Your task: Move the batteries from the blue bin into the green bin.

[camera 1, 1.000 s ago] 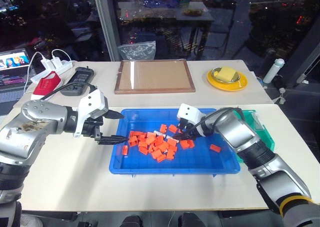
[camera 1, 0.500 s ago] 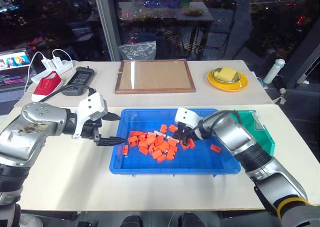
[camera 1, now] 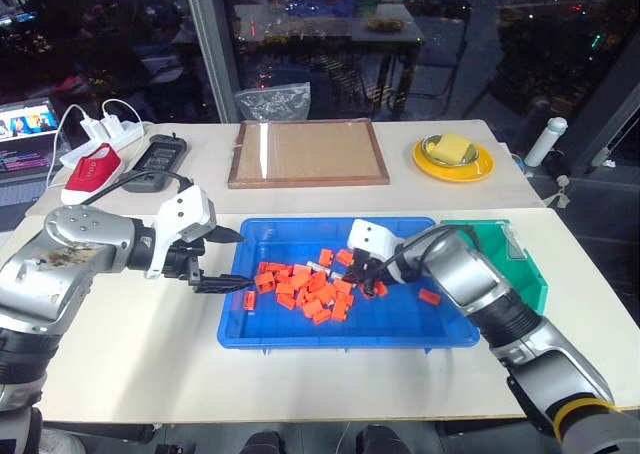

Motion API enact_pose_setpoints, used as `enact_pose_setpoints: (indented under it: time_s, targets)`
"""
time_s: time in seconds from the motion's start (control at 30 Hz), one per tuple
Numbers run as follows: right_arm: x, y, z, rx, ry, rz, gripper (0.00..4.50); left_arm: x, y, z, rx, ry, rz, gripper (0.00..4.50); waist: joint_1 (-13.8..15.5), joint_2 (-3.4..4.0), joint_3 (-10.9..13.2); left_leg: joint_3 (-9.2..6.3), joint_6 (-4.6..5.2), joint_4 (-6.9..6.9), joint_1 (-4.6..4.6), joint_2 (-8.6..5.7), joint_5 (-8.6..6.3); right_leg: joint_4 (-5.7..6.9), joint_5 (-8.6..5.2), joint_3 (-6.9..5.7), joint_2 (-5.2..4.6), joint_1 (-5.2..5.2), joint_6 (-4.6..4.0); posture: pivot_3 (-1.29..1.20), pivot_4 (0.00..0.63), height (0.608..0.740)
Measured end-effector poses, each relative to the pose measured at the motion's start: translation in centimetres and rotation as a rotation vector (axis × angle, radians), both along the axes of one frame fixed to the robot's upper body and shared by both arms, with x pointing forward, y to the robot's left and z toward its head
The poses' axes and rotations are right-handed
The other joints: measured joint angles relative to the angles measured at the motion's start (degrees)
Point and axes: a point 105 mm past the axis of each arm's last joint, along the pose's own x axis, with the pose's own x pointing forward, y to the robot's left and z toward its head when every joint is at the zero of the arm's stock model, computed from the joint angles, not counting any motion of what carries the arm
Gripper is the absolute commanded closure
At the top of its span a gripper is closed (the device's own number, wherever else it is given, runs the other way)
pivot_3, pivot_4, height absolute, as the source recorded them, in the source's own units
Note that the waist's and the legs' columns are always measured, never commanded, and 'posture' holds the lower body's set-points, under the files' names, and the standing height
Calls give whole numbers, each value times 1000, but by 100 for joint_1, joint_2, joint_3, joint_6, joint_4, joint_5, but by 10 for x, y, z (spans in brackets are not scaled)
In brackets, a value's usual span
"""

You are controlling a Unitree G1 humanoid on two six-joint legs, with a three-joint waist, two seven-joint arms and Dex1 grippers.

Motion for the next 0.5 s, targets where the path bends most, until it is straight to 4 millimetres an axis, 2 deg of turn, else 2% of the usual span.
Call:
enact_pose_setpoints:
  time_s: [0.1,0.2,0.33,0.43,0.5]
  targets:
    - [-3,-2,-10,-12,36,-13,2476,0,0,0,0,0,0,0,8,0,0,0,0,0,-2,-1,0,-1,0,0,-1,0,0,0,150,740]
    - [-1,-2,-10,-21,7,-19,1567,0,0,0,0,0,1,0,2,-1,-1,0,0,0,1,0,0,0,0,0,0,1,0,0,150,740]
    - [0,-3,-10,-24,1,-22,1567,0,0,0,0,0,1,0,3,-1,-1,0,0,0,3,0,0,1,0,0,0,2,0,0,150,740]
    - [0,-2,-10,-20,5,-21,2318,0,0,0,0,0,2,0,3,-1,-1,0,0,0,3,0,0,0,0,0,0,2,0,0,150,740]
    - [0,0,-10,-16,9,-17,3048,0,0,0,-1,-1,1,0,2,-1,-1,0,0,0,2,0,0,1,0,0,0,2,0,0,150,740]
